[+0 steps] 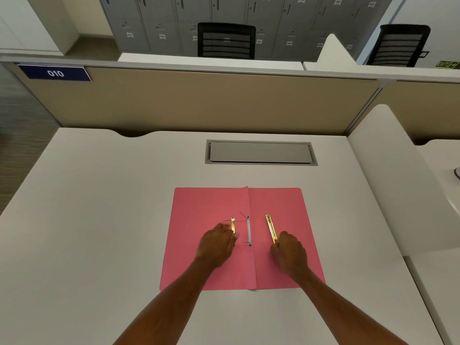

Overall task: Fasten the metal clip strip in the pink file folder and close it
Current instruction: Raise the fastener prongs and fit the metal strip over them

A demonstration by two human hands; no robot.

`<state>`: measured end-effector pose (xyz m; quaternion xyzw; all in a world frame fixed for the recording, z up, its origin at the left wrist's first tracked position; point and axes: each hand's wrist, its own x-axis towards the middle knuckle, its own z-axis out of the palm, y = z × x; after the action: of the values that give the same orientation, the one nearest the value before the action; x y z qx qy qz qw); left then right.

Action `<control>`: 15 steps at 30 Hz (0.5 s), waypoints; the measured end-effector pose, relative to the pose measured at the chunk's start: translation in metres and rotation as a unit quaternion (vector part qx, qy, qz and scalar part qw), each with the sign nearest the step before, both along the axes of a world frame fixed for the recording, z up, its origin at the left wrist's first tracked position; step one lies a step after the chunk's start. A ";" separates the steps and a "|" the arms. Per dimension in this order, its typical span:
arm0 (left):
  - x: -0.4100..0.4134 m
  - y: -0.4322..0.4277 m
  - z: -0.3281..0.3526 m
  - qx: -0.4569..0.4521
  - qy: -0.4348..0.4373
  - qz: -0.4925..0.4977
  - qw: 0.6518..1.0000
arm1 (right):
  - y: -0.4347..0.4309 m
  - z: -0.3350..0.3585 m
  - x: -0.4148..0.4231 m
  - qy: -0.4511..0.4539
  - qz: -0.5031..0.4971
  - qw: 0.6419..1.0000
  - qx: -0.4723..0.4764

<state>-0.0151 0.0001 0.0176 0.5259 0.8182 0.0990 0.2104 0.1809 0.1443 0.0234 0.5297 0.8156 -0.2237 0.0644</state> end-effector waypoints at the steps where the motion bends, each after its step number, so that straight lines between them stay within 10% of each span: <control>1: 0.000 0.000 0.000 0.005 -0.001 0.001 1.000 | 0.000 0.000 -0.001 0.009 -0.011 1.000 -0.008; 15: 0.017 -0.001 -0.006 0.058 0.004 -0.006 0.998 | -0.025 -0.004 -0.016 0.333 -0.261 0.869 -0.256</control>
<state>0.0024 -0.0008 0.0120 0.5426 0.8087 0.1429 0.1765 0.1648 0.1195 0.0191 0.5817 0.5350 -0.5968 -0.1385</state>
